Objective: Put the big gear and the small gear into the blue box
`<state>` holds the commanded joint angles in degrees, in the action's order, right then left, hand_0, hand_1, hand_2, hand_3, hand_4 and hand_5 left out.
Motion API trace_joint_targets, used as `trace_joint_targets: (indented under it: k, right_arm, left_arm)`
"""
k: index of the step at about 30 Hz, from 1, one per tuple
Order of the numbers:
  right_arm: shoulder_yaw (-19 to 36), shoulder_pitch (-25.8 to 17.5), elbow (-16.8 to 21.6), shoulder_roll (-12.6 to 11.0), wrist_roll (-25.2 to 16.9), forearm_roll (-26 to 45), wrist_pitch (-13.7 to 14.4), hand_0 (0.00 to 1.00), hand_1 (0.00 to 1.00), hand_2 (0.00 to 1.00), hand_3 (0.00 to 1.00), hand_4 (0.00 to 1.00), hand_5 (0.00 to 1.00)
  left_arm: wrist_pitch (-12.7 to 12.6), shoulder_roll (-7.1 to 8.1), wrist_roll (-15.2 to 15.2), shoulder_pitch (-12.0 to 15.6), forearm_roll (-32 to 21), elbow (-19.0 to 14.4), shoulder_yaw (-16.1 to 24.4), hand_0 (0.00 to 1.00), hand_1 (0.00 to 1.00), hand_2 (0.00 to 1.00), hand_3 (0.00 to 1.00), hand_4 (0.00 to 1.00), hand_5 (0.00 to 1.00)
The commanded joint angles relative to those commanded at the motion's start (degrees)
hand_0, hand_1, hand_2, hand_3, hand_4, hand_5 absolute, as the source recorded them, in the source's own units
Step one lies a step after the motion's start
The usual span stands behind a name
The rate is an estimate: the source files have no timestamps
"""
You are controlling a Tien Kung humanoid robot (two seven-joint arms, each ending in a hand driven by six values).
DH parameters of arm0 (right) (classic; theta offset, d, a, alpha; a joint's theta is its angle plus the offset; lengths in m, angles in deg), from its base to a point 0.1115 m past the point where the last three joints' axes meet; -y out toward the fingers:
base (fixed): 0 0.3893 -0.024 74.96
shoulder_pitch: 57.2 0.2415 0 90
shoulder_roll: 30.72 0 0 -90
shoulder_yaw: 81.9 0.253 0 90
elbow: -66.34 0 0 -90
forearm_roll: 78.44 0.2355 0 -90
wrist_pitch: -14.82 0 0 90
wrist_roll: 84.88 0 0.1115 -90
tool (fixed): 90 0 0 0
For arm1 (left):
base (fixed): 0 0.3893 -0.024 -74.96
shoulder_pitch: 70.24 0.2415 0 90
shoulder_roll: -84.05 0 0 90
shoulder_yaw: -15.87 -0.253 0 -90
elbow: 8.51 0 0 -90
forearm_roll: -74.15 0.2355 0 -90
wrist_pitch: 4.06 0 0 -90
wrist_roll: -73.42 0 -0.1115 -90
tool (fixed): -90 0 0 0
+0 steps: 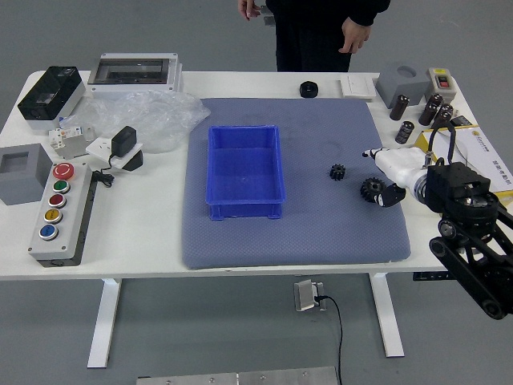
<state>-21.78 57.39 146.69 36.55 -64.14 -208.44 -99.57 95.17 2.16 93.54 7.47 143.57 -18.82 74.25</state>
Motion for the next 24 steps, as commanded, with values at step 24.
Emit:
trace_joint_targets:
  k: [24]
  right_arm:
    - [-2.27,2.22,-9.56,2.04,-3.05,0.0,4.86,0.855,0.8,0.895,0.872,0.755,0.187]
  left_arm:
    - [-0.02,-0.24,-0.01,-0.11,-0.28,0.0,-0.08,0.827,0.79,0.785,0.77,0.674,0.38]
